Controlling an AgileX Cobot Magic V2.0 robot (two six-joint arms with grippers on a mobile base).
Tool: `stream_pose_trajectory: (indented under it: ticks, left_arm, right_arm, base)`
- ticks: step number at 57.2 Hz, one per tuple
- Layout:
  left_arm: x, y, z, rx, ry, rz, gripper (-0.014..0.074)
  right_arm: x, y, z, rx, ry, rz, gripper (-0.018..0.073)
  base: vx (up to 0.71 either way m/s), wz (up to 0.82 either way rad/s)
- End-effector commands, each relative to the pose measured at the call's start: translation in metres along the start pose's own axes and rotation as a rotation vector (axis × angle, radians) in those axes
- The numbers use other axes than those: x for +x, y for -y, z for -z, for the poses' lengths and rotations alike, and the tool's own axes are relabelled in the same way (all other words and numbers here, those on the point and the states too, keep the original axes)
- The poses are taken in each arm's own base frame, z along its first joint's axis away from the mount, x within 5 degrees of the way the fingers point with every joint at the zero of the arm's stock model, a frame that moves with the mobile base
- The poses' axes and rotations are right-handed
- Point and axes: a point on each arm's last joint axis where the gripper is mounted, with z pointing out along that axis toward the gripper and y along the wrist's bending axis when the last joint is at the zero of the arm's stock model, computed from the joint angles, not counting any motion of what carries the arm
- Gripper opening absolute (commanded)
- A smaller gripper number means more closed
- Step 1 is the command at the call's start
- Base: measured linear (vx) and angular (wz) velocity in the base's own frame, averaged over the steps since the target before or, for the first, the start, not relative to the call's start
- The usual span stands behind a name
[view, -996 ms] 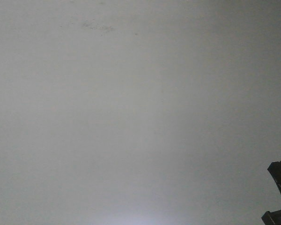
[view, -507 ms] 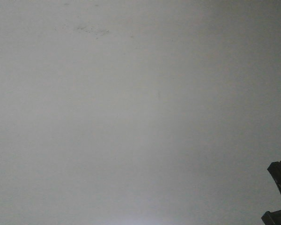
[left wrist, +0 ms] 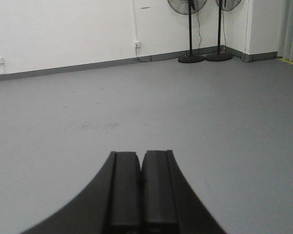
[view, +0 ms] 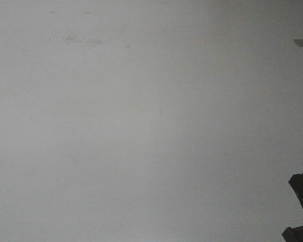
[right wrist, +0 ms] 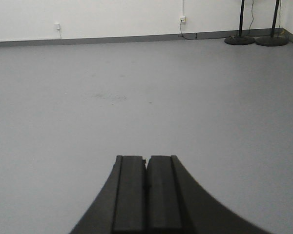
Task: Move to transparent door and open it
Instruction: 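Drive the base forward across the grey floor toward the wall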
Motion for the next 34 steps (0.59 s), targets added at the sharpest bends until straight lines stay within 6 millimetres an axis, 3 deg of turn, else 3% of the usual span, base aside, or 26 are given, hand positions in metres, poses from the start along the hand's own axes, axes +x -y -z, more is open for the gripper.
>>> stream_pose_trajectory:
  ticks: [1, 34]
  left_arm:
    - [-0.0055, 0.0002, 0.0009, 0.0, 0.093, 0.005, -0.0006]
    - [-0.0055, 0.0002, 0.0009, 0.0, 0.093, 0.005, -0.0006]
  right_arm:
    - [-0.0075, -0.0005, 0.0012, -0.006, 0.098, 0.004, -0.0006]
    - [-0.0075, -0.0005, 0.0012, -0.006, 0.098, 0.004, -0.0006]
  base:
    - [0.22, -0.01]
    - [0.29, 0.14]
